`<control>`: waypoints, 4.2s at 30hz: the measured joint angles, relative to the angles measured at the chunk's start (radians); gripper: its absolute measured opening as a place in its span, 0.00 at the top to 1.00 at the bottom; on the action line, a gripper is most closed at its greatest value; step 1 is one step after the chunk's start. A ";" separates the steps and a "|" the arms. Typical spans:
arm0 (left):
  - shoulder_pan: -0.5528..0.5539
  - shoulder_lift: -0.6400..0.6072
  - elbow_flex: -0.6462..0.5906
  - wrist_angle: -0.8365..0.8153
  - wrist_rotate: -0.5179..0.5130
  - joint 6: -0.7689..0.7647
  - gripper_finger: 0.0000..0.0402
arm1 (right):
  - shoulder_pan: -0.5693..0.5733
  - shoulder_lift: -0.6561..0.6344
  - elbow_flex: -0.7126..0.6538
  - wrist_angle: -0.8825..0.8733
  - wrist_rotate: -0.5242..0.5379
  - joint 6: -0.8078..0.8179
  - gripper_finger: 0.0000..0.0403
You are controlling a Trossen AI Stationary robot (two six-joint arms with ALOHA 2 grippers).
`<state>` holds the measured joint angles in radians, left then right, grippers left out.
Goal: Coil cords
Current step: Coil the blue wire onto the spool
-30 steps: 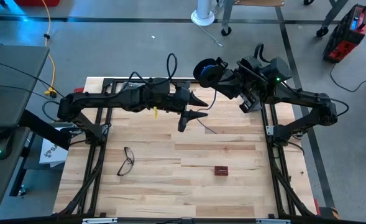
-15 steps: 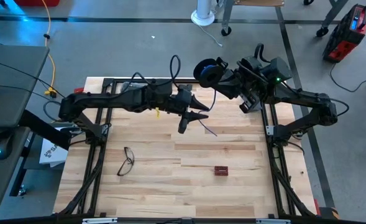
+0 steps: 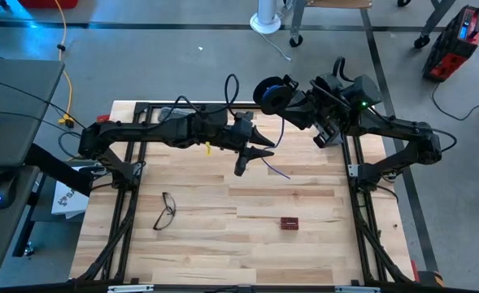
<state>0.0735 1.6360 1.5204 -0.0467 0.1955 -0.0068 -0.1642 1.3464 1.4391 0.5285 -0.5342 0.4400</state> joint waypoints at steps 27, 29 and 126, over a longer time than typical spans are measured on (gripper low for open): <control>-0.008 0.011 0.000 0.016 -0.027 0.100 0.76 | 0.000 0.000 0.000 0.000 -0.008 -0.003 1.00; -0.010 0.020 0.000 0.021 -0.044 0.118 0.77 | 0.000 0.000 0.000 0.000 -0.008 -0.003 1.00; -0.046 -0.260 0.571 -1.109 0.140 -0.279 1.00 | -0.015 -0.036 0.000 -0.800 -0.143 -0.048 1.00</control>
<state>0.0279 1.3763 2.0910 -1.1558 0.3357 -0.2856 -0.1791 1.3104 1.4387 -0.2716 -0.6775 0.3916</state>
